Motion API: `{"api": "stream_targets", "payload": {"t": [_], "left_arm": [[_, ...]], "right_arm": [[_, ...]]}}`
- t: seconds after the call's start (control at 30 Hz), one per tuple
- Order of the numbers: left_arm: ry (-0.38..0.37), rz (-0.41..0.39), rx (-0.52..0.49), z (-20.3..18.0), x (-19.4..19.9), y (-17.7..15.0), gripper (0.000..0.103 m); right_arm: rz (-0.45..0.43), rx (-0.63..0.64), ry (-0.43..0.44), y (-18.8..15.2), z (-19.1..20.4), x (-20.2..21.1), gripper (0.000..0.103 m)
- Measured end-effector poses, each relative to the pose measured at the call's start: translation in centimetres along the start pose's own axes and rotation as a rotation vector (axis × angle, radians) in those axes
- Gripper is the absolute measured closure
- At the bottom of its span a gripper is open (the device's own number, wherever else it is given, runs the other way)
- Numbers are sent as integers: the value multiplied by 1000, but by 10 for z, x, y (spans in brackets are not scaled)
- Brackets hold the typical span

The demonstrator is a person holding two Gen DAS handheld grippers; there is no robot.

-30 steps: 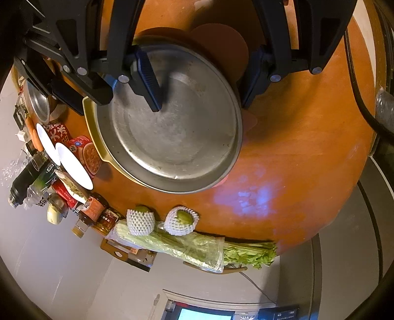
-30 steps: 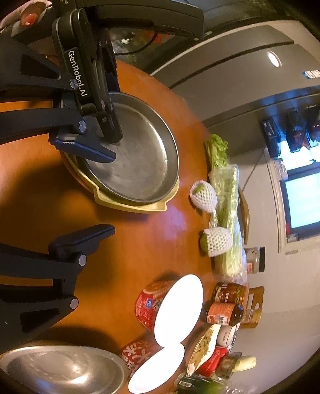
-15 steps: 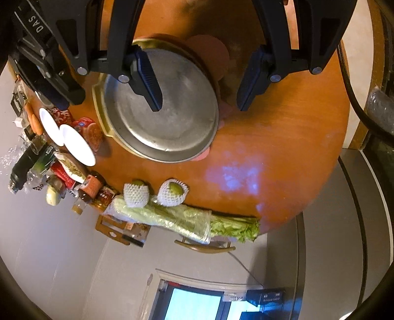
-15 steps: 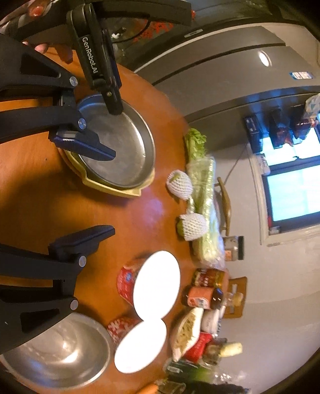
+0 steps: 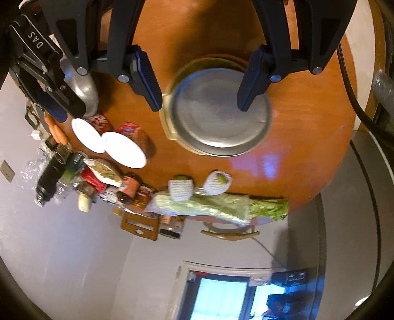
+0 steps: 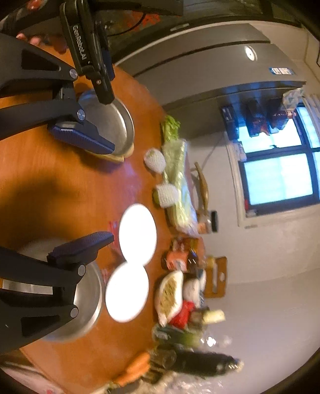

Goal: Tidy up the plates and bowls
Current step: 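Move the left gripper from the tray stack to the steel bowl rim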

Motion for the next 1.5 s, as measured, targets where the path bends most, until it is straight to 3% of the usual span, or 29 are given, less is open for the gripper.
{"api": "stream_targets", "payload": {"t": [0.17,0.43,0.6,0.73,0.83,0.93,1.07,1.23,1.3,1.4,1.5], "left_arm": [[-16,5,-47,-37,-1,-2,40],[-63,32,-133,-96,-11,-14,40],[-70,48,-178,-123,-17,-22,40],[-69,58,-203,-137,-22,-26,40],[-72,66,-215,-149,-28,-29,40],[-74,75,-222,-156,-33,-31,40],[-69,84,-217,-161,-40,-32,40],[-56,86,-211,-164,-46,-31,40],[-52,89,-212,-165,-48,-32,40],[-51,103,-214,-168,-54,-33,40],[-48,114,-221,-171,-60,-34,40]], "right_arm": [[-70,-1,-54,2,-31,28,35],[-149,-19,-70,-3,-78,70,35],[-277,11,-111,-4,-94,107,35],[-369,-23,-73,-4,-106,126,35],[-279,11,-48,-10,-108,112,34],[-248,82,-53,-19,-104,103,34],[-216,50,42,-26,-111,98,26],[-146,-5,198,-37,-119,85,25],[-95,-4,192,-43,-125,77,25],[-32,32,101,-51,-136,64,24],[48,16,103,-60,-148,48,25]]}}
Point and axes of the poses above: each gripper's, at about its wrist camera, not at the fingertips, and x roughly against the way its jaws point, z to its left, y to its top, the point moved 10 cm from there along -x, roughly the way its jaws point, and after that the axes turned 10 degrees about z, right-handed, at the moved point
